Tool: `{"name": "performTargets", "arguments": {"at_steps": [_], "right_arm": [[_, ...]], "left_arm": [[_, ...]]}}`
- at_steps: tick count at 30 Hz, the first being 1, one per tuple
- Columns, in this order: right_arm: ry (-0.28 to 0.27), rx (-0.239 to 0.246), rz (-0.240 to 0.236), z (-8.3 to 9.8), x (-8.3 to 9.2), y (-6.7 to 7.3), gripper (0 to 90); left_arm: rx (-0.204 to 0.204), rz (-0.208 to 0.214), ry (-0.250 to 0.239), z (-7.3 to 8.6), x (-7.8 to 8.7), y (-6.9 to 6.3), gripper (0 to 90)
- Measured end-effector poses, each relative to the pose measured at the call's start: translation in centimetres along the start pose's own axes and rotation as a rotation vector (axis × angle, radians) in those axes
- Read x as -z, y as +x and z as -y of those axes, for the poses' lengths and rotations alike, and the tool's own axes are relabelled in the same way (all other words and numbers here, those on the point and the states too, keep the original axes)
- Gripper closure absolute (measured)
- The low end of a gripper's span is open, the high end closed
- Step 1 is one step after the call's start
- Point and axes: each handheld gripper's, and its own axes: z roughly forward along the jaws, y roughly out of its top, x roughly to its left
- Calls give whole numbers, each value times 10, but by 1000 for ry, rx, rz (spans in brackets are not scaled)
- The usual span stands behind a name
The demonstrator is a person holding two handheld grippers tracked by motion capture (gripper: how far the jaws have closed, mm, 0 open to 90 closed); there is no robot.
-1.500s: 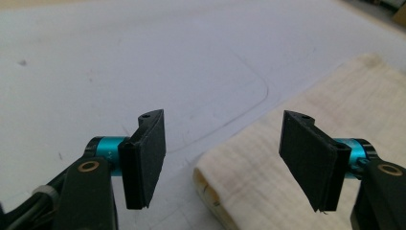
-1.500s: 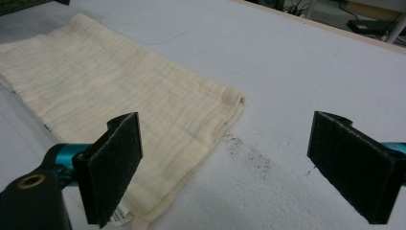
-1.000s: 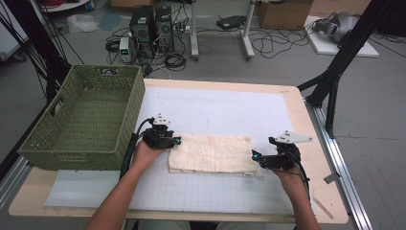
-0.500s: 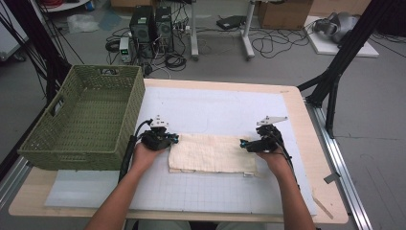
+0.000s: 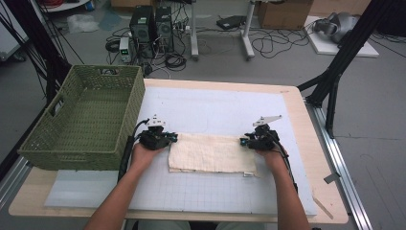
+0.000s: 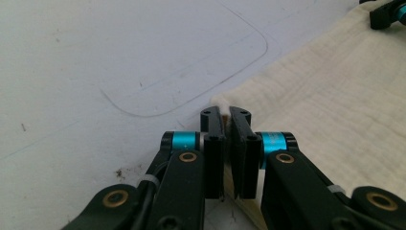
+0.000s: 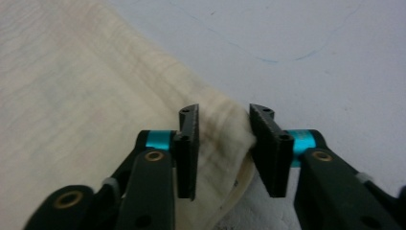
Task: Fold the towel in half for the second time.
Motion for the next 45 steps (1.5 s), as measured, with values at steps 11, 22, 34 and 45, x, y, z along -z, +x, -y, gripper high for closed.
{"name": "performTargets", "arguments": {"at_steps": [11, 22, 34, 45], "right_arm": [[14, 32, 6, -3, 2, 5, 833], [-75, 64, 93, -6, 11, 9, 833], [-129, 95, 83, 0, 24, 19, 831], [-170, 109, 70, 10, 39, 31, 830]], "left_arm": [[19, -3, -64, -4, 6, 3, 847], [15, -15, -101, -16, 9, 3, 846], [-33, 7, -163, -21, 28, -10, 840], [-48, 33, -193, -10, 40, -19, 839]]}}
